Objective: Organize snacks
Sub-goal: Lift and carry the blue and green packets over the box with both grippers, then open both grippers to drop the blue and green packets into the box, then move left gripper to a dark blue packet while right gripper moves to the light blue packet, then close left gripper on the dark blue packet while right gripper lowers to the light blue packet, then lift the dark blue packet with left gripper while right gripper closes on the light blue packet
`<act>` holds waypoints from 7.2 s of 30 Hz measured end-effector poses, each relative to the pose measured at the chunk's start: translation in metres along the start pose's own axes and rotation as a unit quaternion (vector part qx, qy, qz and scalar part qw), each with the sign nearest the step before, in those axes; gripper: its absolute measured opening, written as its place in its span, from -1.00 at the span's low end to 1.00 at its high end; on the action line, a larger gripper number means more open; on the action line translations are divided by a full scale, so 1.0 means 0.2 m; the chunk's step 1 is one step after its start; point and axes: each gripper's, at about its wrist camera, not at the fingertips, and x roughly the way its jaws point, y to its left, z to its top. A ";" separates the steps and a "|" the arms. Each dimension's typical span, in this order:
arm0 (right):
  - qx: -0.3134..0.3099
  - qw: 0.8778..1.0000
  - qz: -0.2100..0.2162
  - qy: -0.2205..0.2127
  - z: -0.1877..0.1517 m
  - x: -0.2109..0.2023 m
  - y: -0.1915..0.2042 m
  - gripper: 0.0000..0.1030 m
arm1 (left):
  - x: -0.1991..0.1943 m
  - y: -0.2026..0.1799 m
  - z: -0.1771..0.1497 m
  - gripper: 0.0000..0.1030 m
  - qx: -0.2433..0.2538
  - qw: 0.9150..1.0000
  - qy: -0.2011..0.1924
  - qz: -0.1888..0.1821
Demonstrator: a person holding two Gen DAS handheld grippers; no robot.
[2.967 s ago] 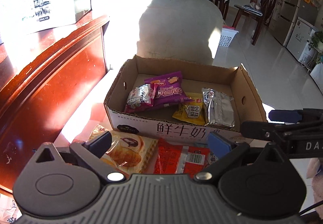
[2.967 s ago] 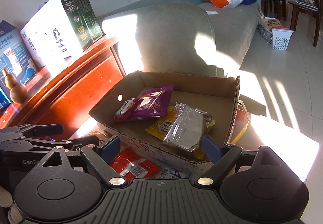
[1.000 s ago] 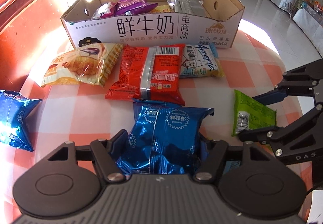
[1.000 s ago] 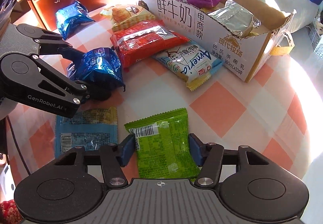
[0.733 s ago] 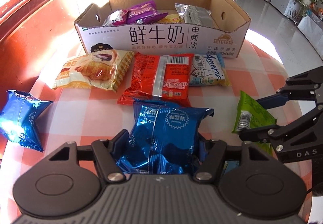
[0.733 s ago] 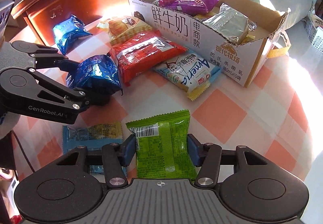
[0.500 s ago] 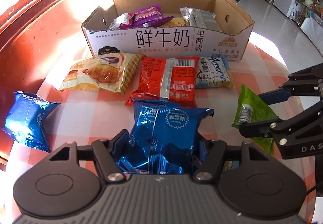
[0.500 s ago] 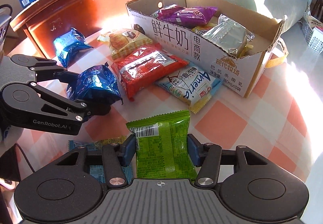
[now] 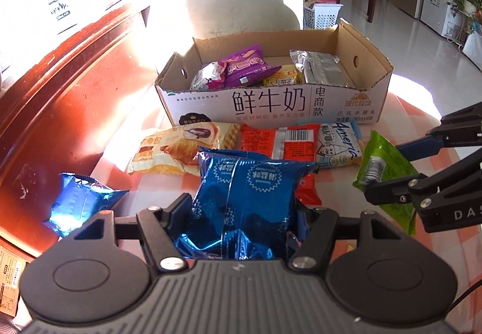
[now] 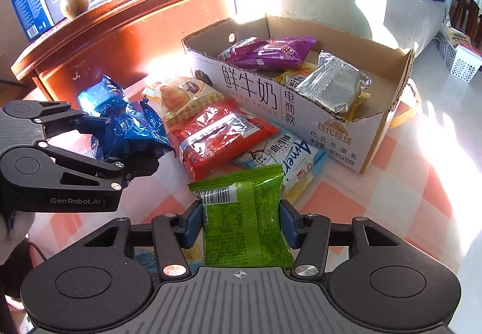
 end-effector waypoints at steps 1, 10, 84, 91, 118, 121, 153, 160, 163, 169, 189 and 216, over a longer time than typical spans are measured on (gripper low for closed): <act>0.003 1.000 -0.001 -0.005 0.01 -0.01 0.00 0.02 | -0.01 0.00 0.02 0.28 0.001 1.000 -0.007 0.005; 0.039 0.998 -0.009 -0.051 0.11 -0.08 -0.04 0.02 | -0.08 -0.01 0.12 0.28 -0.009 0.999 -0.044 -0.006; 0.211 0.973 -0.054 -0.077 0.36 -0.01 -0.29 0.62 | 0.16 0.13 0.49 0.81 -0.051 0.999 -0.017 -0.002; 0.219 0.973 -0.053 -0.052 0.22 -0.03 -0.24 0.63 | 0.11 0.18 0.38 0.81 -0.039 0.999 -0.003 0.009; 0.316 0.946 -0.047 0.054 -0.33 -0.09 0.17 0.66 | 0.08 0.52 -0.01 0.81 0.043 0.993 0.035 0.107; 0.345 0.934 -0.054 0.075 -0.37 -0.05 0.21 0.66 | 0.10 0.53 -0.04 0.81 0.070 0.991 0.030 0.109; 0.162 0.985 -0.060 0.025 -0.19 0.14 0.34 0.38 | 0.25 0.50 -0.13 0.25 0.048 0.996 0.068 -0.017; 0.170 0.983 -0.063 0.027 -0.19 0.11 0.21 0.41 | 0.17 0.34 -0.13 0.26 0.093 0.993 0.054 -0.037; 0.206 0.976 -0.057 0.038 -0.22 0.09 0.20 0.52 | 0.20 0.33 -0.12 0.27 0.100 0.993 0.061 -0.030; 0.244 0.966 -0.063 0.056 -0.24 0.06 0.28 0.54 | 0.20 0.31 -0.16 0.28 0.114 0.991 0.069 -0.020; 0.032 0.994 -0.062 0.081 -0.14 0.19 0.32 0.31 | 0.26 0.32 -0.18 0.97 0.103 0.993 0.053 0.007; 0.081 0.991 -0.097 0.038 -0.22 0.18 0.23 0.91 | 0.32 0.36 -0.15 0.99 0.043 0.994 0.088 -0.058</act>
